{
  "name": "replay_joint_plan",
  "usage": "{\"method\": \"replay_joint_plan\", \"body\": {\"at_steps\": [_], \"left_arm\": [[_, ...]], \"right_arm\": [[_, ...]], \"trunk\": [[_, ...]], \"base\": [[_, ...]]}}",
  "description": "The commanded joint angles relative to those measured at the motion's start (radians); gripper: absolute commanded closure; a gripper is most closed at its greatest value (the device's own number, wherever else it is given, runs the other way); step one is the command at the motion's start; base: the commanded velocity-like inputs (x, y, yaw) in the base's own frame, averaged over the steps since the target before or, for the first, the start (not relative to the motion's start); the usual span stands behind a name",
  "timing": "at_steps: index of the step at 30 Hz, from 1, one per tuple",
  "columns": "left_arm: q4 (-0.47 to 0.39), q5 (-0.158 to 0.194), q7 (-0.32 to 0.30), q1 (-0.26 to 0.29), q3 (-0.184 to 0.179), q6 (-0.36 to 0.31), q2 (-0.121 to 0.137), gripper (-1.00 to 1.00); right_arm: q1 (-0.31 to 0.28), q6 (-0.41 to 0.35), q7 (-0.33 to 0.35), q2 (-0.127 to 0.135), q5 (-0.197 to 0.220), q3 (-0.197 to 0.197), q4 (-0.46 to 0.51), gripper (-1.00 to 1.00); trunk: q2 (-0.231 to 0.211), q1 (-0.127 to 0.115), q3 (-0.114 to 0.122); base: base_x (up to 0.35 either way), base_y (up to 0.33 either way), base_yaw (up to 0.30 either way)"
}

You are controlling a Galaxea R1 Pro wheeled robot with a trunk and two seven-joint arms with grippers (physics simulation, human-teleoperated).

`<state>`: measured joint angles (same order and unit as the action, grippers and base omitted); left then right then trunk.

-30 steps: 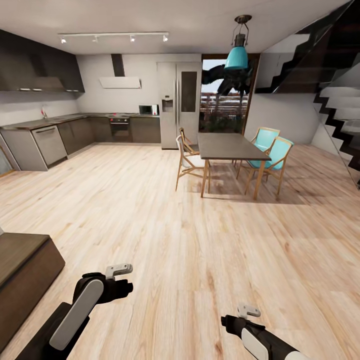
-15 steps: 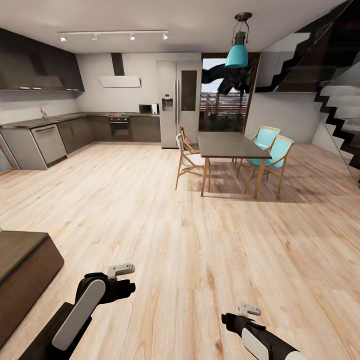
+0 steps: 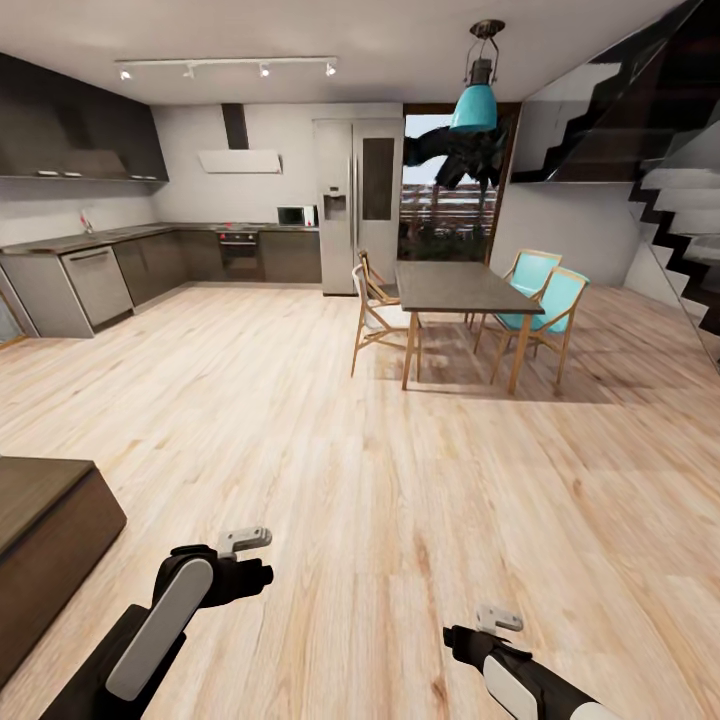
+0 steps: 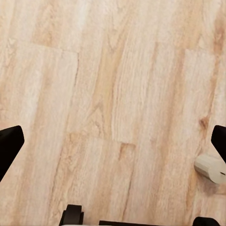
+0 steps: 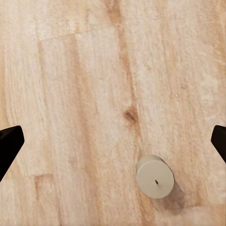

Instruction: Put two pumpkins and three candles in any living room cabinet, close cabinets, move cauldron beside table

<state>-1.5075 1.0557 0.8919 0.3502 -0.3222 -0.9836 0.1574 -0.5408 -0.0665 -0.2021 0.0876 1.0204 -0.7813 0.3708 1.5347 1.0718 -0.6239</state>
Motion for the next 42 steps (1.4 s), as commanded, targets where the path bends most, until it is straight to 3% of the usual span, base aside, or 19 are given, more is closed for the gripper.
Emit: {"method": "replay_joint_plan", "body": {"at_steps": [1, 34, 40, 42], "left_arm": [[-0.001, 0.009, 0.010, 0.001, -0.002, -0.001, 0.001, -1.00], [0.000, 0.009, 0.009, 0.001, -0.004, -0.001, 0.001, -1.00], [0.000, 0.010, 0.009, 0.001, -0.009, -0.001, -0.001, -1.00], [0.000, 0.009, 0.008, 0.001, -0.009, -0.001, -0.009, -1.00]], "right_arm": [[-0.001, -0.004, -0.008, 0.001, 0.005, -0.007, 0.003, -1.00], [-0.001, -0.003, -0.008, 0.002, 0.008, -0.006, 0.003, -1.00], [-0.001, -0.032, -0.012, 0.000, 0.007, -0.007, 0.001, -1.00], [-0.001, -0.074, -0.013, 0.000, 0.007, -0.007, -0.001, -1.00]], "trunk": [[0.008, 0.004, -0.004], [0.239, 0.130, -0.108], [0.281, 0.153, -0.126], [0.295, 0.161, -0.133]], "base": [[0.000, 0.000, 0.000], [0.000, 0.000, 0.000], [0.000, 0.000, 0.000], [0.000, 0.000, 0.000]]}}
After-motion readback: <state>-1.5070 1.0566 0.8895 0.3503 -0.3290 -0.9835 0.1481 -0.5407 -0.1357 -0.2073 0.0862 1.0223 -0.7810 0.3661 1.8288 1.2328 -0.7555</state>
